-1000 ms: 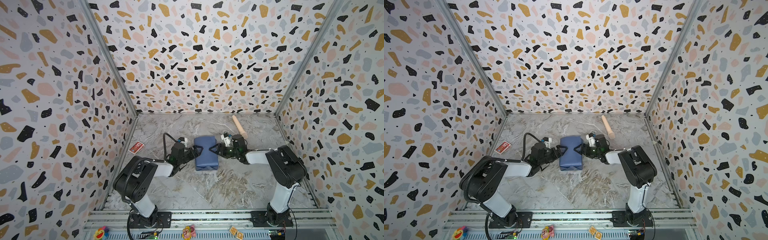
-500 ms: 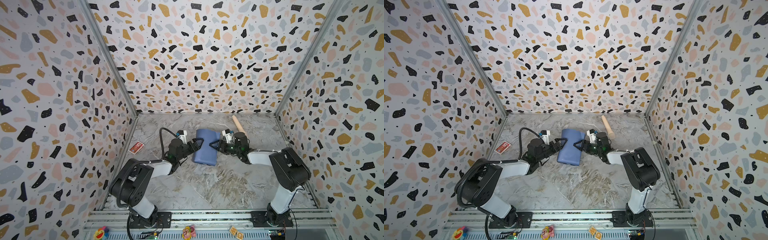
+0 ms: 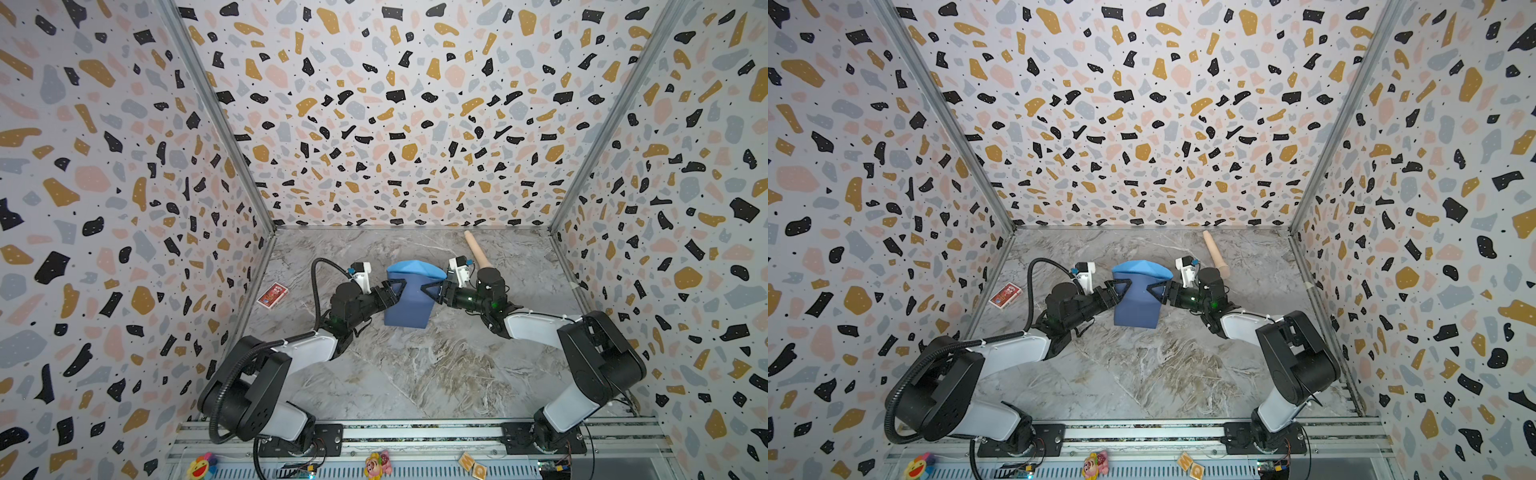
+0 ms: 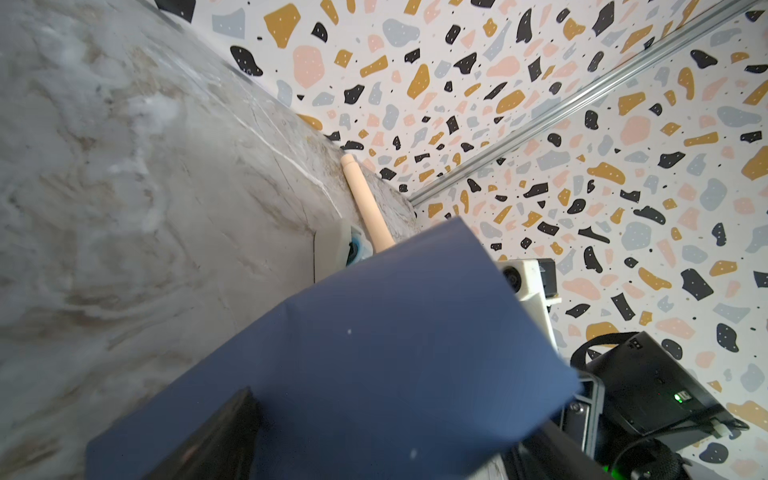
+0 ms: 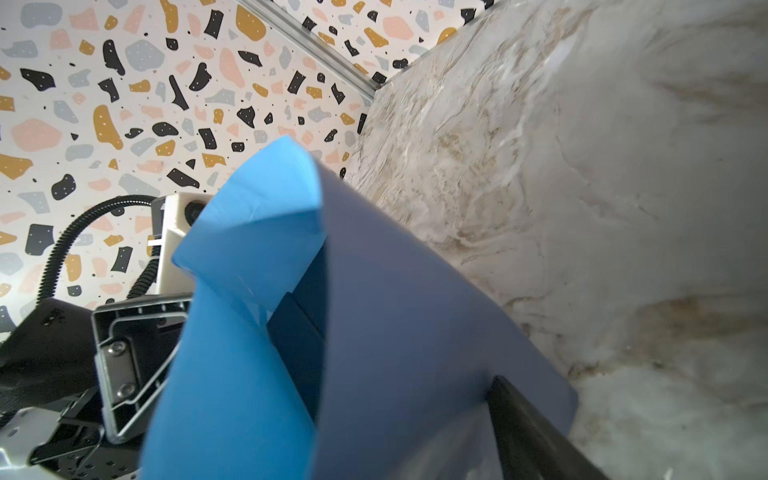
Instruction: Wrap the gift box in paper
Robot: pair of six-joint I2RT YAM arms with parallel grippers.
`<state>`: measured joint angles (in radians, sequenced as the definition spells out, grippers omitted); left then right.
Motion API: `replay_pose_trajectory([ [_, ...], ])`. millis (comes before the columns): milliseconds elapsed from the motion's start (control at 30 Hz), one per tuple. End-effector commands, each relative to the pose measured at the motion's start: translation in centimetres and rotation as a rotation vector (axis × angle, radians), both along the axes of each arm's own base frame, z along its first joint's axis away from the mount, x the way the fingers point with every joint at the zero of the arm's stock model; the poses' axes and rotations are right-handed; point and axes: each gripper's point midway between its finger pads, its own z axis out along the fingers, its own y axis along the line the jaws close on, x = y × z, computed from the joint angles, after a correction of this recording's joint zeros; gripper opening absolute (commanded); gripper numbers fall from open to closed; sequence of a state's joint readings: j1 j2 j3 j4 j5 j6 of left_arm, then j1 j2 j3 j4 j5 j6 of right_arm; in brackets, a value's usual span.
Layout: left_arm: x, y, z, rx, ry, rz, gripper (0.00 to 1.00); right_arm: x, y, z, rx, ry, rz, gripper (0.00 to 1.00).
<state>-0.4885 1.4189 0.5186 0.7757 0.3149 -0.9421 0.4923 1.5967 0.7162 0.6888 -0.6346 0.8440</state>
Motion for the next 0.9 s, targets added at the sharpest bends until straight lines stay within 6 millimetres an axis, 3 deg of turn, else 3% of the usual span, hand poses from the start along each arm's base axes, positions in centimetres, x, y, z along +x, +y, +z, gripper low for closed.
replay_pose_trajectory([
  [0,-3.7,-1.7,0.2,-0.015,-0.010,-0.118,0.88,-3.3,1.6,3.6,0.061,-0.111,0.094,0.81],
  [167,-6.8,-1.4,-0.8,0.011,0.008,-0.118,0.88,-6.0,1.1,2.7,-0.014,-0.124,0.053,0.80],
  [300,-7.6,-0.9,-1.3,0.049,0.007,-0.091,0.87,-6.9,0.2,1.2,-0.094,-0.127,-0.005,0.78],
  [600,-6.6,-0.9,-3.1,0.170,-0.002,-0.067,0.80,-6.2,-1.8,-2.6,-0.261,-0.091,-0.117,0.72],
  [867,-4.4,0.1,-3.0,0.196,0.011,0.035,0.87,-6.0,-2.5,-4.5,-0.342,-0.082,-0.123,0.67],
])
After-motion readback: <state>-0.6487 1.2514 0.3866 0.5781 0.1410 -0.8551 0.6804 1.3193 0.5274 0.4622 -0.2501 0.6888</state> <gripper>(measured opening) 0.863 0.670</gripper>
